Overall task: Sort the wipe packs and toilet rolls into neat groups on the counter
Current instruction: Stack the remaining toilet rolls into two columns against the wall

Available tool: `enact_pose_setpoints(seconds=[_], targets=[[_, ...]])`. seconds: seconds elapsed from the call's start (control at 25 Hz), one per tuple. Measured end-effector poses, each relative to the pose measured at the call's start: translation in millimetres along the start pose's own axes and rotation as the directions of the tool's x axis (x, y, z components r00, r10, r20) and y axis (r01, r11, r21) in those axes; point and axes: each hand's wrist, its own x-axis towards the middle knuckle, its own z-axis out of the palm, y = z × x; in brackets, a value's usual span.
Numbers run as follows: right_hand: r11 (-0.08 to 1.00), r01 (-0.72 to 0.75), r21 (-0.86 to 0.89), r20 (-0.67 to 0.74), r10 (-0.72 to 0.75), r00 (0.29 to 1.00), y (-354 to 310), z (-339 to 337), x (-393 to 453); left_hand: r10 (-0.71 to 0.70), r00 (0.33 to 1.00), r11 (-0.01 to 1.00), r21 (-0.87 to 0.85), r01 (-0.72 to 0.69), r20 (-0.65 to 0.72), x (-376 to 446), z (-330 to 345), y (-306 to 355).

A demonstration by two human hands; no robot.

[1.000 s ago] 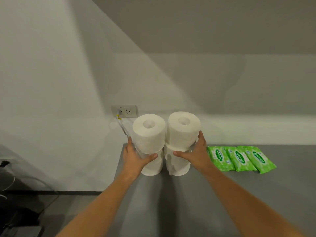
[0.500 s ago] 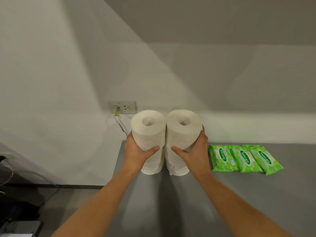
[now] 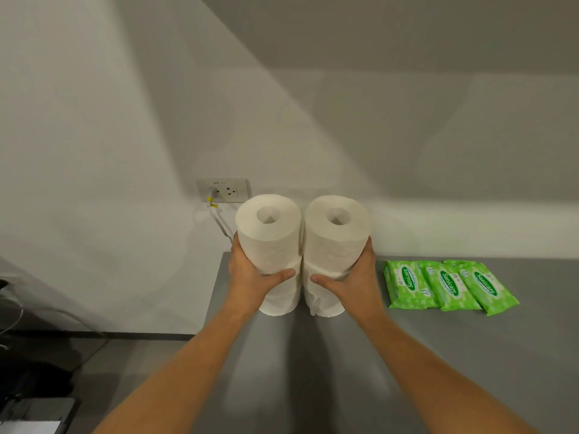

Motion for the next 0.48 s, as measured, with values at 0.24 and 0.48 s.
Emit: enact_pose_setpoints(seconds=[0.24, 0.48], targets=[[1.0, -0.002, -0.007, 0.045, 0.002, 0.999, 2, -9, 10, -0.042, 0.998, 0.998, -0.041, 0.043, 0.036, -1, 1, -9], [0.997, -0.072, 0.026, 0.143, 0.067, 0.987, 24, -17, 10, -0.046, 0.997, 0.997, -0.055, 0.049, 0.064, 2, 1, -20]])
